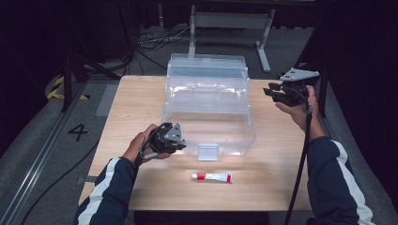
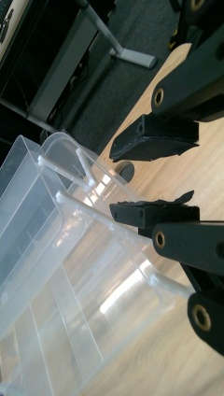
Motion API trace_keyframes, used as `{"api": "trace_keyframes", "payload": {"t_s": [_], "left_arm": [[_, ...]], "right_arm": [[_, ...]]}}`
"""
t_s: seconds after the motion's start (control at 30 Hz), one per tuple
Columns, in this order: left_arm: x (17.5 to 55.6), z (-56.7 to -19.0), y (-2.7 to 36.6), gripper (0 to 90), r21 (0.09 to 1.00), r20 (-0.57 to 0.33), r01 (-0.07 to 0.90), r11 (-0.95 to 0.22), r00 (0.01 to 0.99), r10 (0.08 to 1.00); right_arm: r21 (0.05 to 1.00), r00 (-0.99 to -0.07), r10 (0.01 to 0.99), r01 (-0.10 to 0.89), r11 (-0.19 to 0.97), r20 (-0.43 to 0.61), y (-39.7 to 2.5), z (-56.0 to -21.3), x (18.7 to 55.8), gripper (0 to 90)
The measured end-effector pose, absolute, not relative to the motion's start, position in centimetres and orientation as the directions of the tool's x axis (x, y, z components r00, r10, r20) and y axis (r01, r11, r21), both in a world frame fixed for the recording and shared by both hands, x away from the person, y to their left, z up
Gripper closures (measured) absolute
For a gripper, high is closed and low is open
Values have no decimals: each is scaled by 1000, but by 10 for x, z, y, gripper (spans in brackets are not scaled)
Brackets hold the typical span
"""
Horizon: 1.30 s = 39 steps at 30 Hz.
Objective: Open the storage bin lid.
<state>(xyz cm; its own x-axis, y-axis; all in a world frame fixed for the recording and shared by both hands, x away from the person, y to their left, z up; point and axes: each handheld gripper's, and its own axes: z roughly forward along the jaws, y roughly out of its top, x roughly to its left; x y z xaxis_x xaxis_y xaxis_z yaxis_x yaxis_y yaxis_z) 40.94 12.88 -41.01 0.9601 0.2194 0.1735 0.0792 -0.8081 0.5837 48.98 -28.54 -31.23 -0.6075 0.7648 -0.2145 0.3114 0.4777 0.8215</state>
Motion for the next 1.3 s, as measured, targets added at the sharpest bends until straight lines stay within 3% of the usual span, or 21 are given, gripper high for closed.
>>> {"api": "trace_keyframes", "payload": {"t_s": [0.8, 1.3], "left_arm": [[405, -410, 130, 764, 582, 189, 97, -807, 950, 250], [402, -402, 135, 740, 593, 217, 90, -800, 939, 266]], "right_arm": [[809, -717, 661, 243, 536, -222, -291, -340, 411, 643], [769, -819, 544, 227, 598, -182, -262, -378, 375, 622]]}}
